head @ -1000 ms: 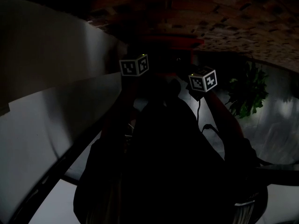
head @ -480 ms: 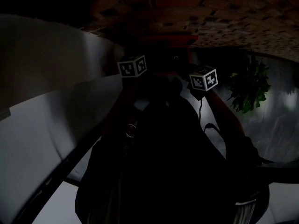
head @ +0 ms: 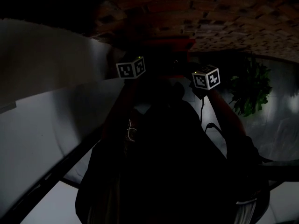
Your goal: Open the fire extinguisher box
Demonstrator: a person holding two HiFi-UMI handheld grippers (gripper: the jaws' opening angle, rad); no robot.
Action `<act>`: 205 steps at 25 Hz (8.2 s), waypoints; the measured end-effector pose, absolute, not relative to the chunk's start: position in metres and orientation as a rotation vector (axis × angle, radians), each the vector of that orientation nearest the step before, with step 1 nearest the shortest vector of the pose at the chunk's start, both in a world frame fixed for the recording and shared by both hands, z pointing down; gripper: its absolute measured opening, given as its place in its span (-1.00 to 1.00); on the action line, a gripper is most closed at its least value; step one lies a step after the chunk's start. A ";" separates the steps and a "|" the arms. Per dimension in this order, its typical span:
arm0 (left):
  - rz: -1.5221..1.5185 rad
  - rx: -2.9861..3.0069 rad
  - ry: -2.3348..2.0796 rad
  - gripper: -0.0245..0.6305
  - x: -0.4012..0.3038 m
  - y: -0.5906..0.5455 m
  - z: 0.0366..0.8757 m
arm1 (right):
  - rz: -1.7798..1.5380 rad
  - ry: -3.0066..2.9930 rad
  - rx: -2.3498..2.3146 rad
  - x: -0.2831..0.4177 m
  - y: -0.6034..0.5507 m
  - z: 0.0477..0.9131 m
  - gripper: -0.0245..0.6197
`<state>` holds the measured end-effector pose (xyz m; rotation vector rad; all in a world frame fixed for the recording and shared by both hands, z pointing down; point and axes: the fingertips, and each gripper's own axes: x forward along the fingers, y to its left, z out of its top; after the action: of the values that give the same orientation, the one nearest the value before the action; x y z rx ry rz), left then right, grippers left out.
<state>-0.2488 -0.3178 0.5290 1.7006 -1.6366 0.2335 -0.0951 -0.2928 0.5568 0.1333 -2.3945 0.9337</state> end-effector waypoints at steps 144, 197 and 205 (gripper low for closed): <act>-0.089 2.568 -1.773 -0.93 -0.100 0.109 0.235 | 0.231 -3.030 0.204 -0.021 0.083 0.245 -0.92; 0.261 2.475 -1.759 -0.93 0.095 0.224 0.265 | 0.639 -3.099 -0.224 0.130 0.197 0.259 -0.92; 0.155 2.421 -1.836 -0.93 0.037 0.251 0.266 | 0.576 -3.067 -0.198 0.080 0.216 0.260 -0.92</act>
<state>0.0374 0.2512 0.2658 2.4208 -1.8356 0.1552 0.0805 0.2164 0.2596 -0.1984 -3.0670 0.5757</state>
